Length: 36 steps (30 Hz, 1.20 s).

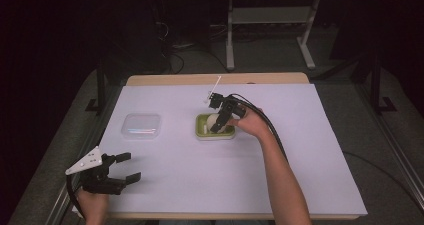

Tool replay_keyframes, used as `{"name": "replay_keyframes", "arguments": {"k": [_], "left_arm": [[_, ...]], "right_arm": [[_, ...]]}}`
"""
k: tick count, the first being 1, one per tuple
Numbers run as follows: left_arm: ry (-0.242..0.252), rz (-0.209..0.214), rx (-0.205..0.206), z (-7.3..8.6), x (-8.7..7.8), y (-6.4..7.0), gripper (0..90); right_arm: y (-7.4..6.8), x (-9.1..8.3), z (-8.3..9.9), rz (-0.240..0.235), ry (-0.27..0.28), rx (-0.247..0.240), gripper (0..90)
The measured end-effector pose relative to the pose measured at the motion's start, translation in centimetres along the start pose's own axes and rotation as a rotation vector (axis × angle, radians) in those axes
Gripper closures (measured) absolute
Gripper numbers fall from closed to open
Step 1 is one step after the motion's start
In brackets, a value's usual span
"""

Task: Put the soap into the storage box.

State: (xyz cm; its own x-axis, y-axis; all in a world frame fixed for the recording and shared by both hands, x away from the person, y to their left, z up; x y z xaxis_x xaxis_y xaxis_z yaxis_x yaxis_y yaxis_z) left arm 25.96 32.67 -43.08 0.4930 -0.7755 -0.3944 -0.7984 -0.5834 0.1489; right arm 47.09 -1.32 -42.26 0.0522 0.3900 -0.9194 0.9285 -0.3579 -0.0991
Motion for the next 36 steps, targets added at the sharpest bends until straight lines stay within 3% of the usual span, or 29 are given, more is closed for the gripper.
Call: {"name": "replay_keyframes", "arguments": {"k": [17, 18, 20, 25, 36], "left_arm": [[0.003, 0.001, 0.001, 0.0, 0.0, 0.1, 13.2], [0.0, 0.002, 0.004, 0.0, 0.0, 0.0, 13.2], [0.0, 0.002, 0.002, 0.0, 0.0, 0.0, 13.1], [-0.001, 0.002, 0.006, -0.1, 0.0, 0.1, 13.2], [-0.006, -0.001, -0.002, 0.0, 0.2, 0.1, 13.2]], "right_arm": [[0.0, 0.2, 0.1, -0.002, 0.001, 0.006, 24.5], [0.1, -0.5, 0.0, -0.009, 0.048, 0.019, 28.8], [0.1, -0.8, 0.0, -0.014, 0.071, 0.03, 29.4], [-0.2, -1.3, 0.2, -0.003, 0.04, 0.017, 26.1], [-0.5, -3.5, 2.3, 0.01, 0.111, 0.036, 24.2]]}}
Point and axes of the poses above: each handheld gripper's, and its own axes: x roughly forward along the jaws, z roughly out of its underside, y roughly to its right, the point moved 3 cm from there along x, roughly forward along the jaws, and after that the axes turned 1 degree about x, right-handed, at the moved point
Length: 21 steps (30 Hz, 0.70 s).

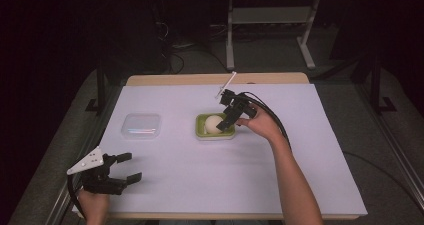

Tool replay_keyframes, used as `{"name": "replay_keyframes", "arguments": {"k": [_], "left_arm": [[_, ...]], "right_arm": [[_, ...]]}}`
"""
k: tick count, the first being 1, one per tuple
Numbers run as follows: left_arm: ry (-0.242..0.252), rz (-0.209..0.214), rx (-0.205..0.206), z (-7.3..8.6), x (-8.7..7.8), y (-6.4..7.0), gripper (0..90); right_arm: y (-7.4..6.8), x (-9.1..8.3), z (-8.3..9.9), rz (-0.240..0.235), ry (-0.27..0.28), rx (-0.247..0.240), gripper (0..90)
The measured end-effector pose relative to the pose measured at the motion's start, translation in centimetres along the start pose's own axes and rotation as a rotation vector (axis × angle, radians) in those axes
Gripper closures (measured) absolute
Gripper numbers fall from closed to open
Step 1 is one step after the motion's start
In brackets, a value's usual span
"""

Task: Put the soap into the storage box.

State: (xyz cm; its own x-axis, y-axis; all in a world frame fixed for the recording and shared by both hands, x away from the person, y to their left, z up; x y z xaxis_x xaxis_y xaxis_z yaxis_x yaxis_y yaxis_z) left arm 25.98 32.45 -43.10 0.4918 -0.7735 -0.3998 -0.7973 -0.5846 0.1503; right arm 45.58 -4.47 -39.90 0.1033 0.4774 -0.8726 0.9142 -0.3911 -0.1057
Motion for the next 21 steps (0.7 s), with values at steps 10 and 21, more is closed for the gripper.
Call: {"name": "replay_keyframes", "arguments": {"k": [10, 21], "left_arm": [[-0.012, -0.006, 0.002, 0.0, 0.2, 0.0, 13.2], [-0.025, -0.029, 0.002, 0.1, 0.2, -0.1, 13.2]], "right_arm": [[-0.6, -1.3, 2.1, -0.004, 0.035, 0.019, 23.0], [-1.5, -2.5, 4.0, 0.006, 0.055, 0.03, 23.0]]}}
Point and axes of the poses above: each handheld gripper's, and its own axes: x roughly forward along the jaws, z roughly out of its underside, y roughly to its right, the point moved 3 cm from there along x, roughly forward along the jaws, and after that the axes turned 1 degree about x, right-handed, at the moved point
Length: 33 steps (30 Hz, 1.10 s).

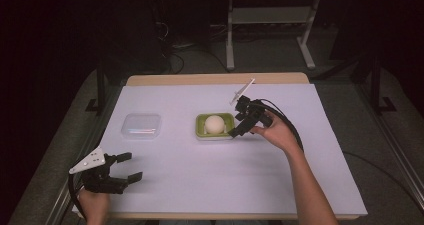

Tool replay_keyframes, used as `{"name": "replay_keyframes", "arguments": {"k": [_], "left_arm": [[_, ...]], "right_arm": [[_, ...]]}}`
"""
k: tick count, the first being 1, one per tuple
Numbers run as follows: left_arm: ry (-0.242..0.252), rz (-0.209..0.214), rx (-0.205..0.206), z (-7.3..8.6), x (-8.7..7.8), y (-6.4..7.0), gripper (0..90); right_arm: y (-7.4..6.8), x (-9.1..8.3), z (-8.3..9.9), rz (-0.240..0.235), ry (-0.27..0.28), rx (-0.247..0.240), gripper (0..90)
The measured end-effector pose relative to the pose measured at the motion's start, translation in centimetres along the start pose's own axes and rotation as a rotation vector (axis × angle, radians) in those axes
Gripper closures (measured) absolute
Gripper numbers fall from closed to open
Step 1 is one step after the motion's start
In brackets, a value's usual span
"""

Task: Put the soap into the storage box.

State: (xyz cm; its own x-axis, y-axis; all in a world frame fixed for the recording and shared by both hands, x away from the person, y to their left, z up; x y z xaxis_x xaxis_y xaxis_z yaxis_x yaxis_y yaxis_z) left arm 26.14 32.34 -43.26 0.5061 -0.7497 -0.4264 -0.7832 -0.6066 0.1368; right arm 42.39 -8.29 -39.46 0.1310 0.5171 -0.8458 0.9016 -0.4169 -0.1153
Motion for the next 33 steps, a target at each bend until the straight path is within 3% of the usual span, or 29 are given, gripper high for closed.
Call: {"name": "replay_keyframes", "arguments": {"k": [16, 33], "left_arm": [[-0.002, -0.003, -0.006, 0.0, 0.2, 0.0, 13.2], [-0.01, -0.006, -0.003, 0.1, 0.3, 0.1, 13.2]], "right_arm": [[-1.4, -1.6, 4.0, 0.012, 0.042, 0.039, 22.9], [-3.4, -2.6, 8.1, 0.027, 0.069, 0.044, 22.4]]}}
Point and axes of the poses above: each handheld gripper's, and its own axes: x roughly forward along the jaws, z roughly out of its underside, y roughly to its right, the point moved 3 cm from there along x, roughly forward along the jaws, and after that the axes turned 1 degree about x, right-handed, at the moved point
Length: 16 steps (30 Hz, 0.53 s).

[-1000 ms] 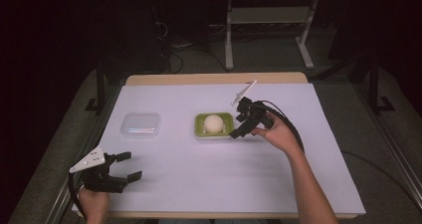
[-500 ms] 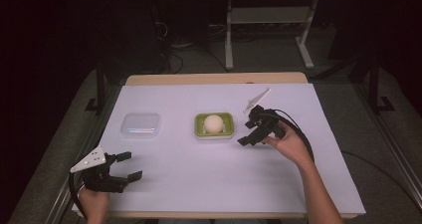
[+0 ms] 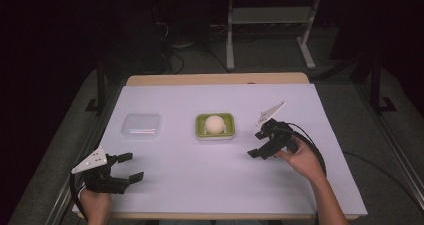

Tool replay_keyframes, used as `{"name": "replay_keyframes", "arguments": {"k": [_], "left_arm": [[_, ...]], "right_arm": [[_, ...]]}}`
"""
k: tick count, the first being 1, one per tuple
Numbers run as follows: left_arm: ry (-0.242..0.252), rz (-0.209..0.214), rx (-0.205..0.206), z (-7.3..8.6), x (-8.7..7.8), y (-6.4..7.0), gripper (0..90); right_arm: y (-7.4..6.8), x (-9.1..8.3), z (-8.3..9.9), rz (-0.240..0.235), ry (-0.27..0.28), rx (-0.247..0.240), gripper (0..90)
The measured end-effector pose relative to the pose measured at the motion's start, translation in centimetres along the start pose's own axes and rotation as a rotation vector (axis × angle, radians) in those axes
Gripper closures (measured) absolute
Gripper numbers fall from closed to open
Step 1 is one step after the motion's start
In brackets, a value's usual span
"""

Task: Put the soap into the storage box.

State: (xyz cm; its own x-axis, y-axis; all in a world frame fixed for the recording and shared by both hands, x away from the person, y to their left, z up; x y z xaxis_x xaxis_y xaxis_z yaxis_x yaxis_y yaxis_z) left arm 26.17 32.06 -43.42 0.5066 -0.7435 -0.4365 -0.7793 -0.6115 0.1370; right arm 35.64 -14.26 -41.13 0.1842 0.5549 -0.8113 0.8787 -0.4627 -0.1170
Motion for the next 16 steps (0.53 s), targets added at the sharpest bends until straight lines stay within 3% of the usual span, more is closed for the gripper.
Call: {"name": "replay_keyframes", "arguments": {"k": [11, 16], "left_arm": [[-0.004, 0.002, -0.002, 0.0, 0.1, 0.1, 13.2], [-0.018, -0.001, 0.004, 0.0, 0.3, 0.0, 13.2]], "right_arm": [[-2.0, -0.3, 3.7, 0.005, 0.01, 0.045, 20.2], [-3.3, -0.5, 6.0, 0.045, 0.074, 0.063, 17.7]]}}
Point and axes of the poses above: each handheld gripper's, and its own axes: x roughly forward along the jaws, z roughly out of its underside, y roughly to its right, the point moved 3 cm from there along x, roughly forward along the jaws, and after that the axes turned 1 degree about x, right-handed, at the moved point
